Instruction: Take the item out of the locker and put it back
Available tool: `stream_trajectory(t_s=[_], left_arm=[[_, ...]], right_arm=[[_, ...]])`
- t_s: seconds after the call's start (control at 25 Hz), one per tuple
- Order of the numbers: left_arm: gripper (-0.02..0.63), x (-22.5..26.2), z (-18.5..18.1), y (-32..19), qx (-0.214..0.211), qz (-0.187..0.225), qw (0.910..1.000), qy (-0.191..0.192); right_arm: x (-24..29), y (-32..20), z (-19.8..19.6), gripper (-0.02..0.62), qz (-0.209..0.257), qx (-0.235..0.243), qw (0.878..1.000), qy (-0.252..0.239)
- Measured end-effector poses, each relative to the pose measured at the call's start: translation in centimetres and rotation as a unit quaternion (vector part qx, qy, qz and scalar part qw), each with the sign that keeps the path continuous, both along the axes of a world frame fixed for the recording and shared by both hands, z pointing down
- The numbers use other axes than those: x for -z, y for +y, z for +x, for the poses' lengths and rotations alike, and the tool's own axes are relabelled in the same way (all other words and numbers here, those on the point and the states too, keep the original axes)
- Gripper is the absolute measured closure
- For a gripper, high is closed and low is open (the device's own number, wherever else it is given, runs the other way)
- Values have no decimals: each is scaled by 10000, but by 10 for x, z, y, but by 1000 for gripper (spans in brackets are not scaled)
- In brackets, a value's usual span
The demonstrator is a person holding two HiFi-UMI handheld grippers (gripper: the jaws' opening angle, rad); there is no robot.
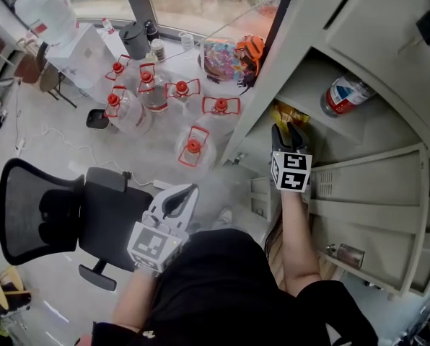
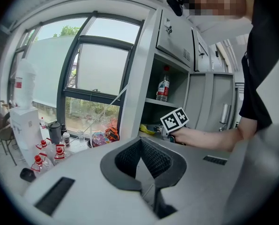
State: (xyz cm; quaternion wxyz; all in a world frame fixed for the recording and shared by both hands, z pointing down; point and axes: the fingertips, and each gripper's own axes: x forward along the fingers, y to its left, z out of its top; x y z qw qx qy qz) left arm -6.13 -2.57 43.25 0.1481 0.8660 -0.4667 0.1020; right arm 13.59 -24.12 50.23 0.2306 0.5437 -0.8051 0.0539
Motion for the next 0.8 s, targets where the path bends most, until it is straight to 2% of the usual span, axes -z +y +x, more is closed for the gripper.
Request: stream_trajectory(t_s=[0.52, 0.8], left_arm=[[595, -8, -12, 2, 370, -60, 9992, -126], [595, -7, -20, 3, 538, -60, 9985, -112]], right_arm=[[-26, -35, -6, 423, -222, 126, 9981, 565], [-32, -41, -11, 425, -366, 131, 9937, 1047]])
